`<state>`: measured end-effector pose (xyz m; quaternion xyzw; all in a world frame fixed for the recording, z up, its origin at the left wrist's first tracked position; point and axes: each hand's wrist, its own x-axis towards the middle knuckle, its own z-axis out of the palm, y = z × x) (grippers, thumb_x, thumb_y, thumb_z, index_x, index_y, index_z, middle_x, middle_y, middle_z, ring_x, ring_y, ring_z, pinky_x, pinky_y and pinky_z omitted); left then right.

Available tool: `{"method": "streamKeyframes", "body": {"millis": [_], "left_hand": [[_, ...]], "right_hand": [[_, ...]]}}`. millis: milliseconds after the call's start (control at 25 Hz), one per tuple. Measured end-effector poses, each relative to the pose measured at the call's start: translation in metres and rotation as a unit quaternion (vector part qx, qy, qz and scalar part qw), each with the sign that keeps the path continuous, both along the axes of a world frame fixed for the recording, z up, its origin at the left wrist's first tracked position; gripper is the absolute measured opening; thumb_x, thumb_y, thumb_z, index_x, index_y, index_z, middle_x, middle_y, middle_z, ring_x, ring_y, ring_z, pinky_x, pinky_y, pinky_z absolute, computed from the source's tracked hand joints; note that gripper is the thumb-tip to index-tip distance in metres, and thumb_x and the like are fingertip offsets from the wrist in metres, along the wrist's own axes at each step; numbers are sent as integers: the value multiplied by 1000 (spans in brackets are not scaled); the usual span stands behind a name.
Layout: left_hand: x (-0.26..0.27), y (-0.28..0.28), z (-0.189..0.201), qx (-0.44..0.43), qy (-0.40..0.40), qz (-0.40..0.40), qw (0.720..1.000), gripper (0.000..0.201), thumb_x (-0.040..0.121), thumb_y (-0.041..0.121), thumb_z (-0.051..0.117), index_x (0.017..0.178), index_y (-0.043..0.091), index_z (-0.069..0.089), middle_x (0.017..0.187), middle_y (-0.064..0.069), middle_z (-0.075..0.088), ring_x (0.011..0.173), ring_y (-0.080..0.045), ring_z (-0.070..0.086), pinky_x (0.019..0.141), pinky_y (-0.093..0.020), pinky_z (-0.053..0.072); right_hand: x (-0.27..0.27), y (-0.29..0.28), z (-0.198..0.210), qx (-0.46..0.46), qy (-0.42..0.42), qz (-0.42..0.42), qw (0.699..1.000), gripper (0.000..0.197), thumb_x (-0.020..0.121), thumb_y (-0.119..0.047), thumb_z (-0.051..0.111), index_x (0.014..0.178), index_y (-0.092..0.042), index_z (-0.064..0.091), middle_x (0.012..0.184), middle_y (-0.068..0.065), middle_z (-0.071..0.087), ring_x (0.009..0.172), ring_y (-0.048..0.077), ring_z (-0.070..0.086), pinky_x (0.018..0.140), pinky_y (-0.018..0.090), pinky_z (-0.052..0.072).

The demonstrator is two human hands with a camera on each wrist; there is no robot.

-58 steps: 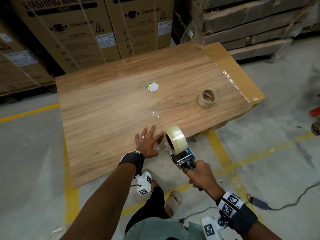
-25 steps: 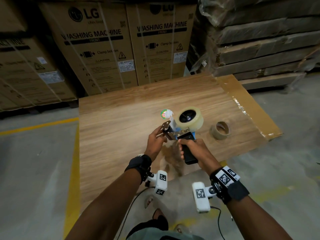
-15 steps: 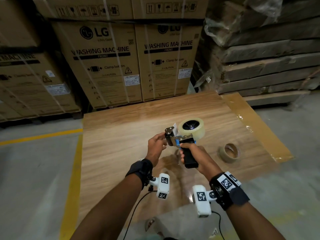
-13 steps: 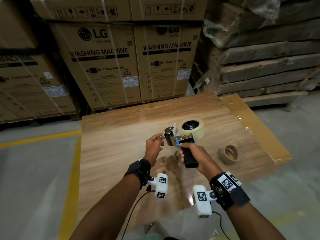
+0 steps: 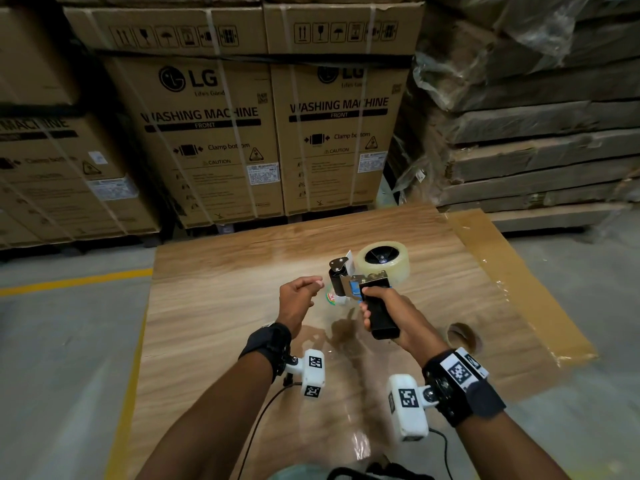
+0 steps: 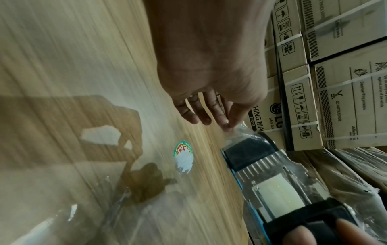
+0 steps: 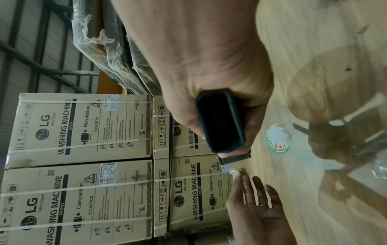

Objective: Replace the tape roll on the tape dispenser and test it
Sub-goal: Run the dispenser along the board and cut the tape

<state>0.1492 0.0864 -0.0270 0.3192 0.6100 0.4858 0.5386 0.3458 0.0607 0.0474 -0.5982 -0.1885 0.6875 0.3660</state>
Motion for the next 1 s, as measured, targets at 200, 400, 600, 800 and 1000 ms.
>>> {"method": "streamKeyframes", "body": {"millis": [200,400,600,800,1000], "left_hand": [[30,23,-6,37,54,91,994,7,88,13,75,94,14,79,92,-4,78,85,-15,70,84,-36,58],[53,36,-4,56,90,92,990,9,89,14,74,86,22,75,87,-7,77,87,-26,72,84,-45,61],[59,42,-5,84,117,51,988,12,90,14,71,89,25,75,93,-2,77,88,-28,71,79,-45,60],[62,46,2,103,134,52,984,9,90,8,68,89,12,76,87,0,75,76,-17,68,71,-32,56],[61,48,-2,104,149,-38,983,50,81,-10,49,115,14,77,112,-2,74,97,-19,68,82,-22,52]], "right_hand": [[18,26,1,-6,3,27,1000,22,89,-15,71,98,4,66,70,15,63,49,22,57,46,31,48],[31,45,5,-5,-1,51,999,23,87,-18,73,97,3,67,72,14,64,52,22,59,49,32,49],[38,54,7,-4,-14,63,998,23,86,-20,74,95,1,68,73,14,65,53,23,59,52,35,49],[33,54,11,3,4,39,999,20,88,-13,73,97,3,67,70,14,63,52,21,57,48,31,50],[31,53,9,13,1,20,1000,21,88,-11,73,101,5,67,70,14,63,51,21,58,48,31,51]]}}
